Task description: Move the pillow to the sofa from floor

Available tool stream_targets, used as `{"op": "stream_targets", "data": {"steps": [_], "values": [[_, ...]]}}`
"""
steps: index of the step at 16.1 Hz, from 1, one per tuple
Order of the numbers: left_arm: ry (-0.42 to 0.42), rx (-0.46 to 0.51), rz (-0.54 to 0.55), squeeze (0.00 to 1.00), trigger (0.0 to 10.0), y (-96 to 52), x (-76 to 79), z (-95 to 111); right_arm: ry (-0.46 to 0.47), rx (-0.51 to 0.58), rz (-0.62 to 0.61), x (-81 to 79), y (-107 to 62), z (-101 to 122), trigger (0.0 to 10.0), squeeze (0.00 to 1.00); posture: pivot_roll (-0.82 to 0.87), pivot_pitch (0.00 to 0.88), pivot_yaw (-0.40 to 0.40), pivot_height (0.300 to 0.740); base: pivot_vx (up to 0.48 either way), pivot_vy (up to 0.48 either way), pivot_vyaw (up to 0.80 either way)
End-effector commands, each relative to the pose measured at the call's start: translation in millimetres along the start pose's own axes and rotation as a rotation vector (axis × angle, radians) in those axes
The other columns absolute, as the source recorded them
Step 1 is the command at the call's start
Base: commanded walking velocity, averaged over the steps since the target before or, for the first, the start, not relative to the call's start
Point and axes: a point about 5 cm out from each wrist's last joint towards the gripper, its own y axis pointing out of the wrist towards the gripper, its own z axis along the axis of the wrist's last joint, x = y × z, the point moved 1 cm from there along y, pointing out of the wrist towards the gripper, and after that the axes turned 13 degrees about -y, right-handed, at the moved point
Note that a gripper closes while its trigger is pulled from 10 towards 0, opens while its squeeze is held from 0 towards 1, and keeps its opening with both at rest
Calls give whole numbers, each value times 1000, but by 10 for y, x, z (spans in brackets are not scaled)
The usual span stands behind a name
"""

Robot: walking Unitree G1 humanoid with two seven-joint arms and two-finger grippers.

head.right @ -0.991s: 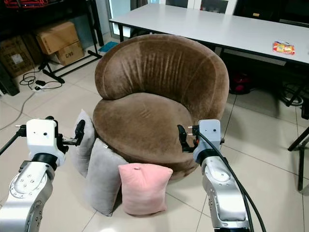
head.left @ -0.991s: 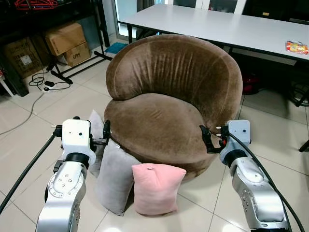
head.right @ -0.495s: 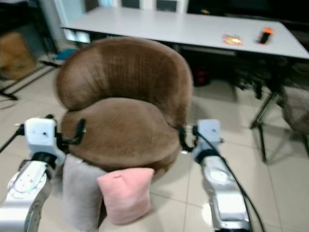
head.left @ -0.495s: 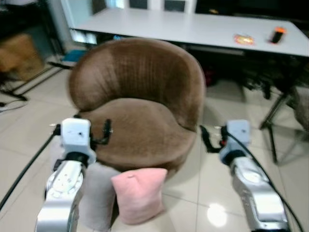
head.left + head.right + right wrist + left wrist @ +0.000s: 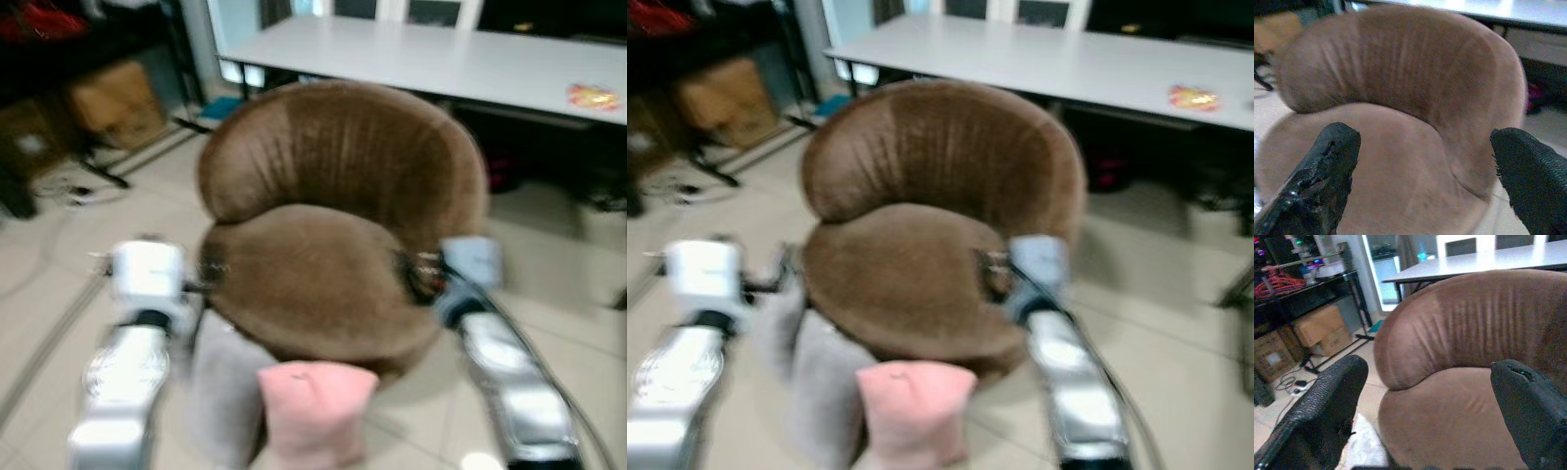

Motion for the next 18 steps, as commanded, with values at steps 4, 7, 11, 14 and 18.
{"op": "stream_targets", "data": {"steps": [4, 7, 11, 14, 18], "values": [[47, 12, 29, 0, 10000, 1, -105, 27, 47, 52, 22, -68, 16, 117, 10000, 0, -28, 0, 26, 740, 0, 0, 0], [55, 21, 10, 0, 10000, -11, -93, 19, 91, 50, 61, -86, 16, 110, 10000, 0, -27, 0, 26, 735, 0, 0, 0], [70, 29, 14, 0, 10000, -20, -109, 17, 115, 51, 72, -87, 23, 111, 10000, 0, -23, 0, 22, 695, 0, 0, 0], [65, 28, 15, 0, 10000, -18, -108, 10, 119, 51, 76, -91, 23, 111, 10000, 0, -24, 0, 23, 675, 0, 0, 0], [63, 27, 16, 0, 10000, -18, -109, 5, 121, 49, 77, -93, 22, 112, 10000, 0, -25, 0, 23, 655, 0, 0, 0]]}}
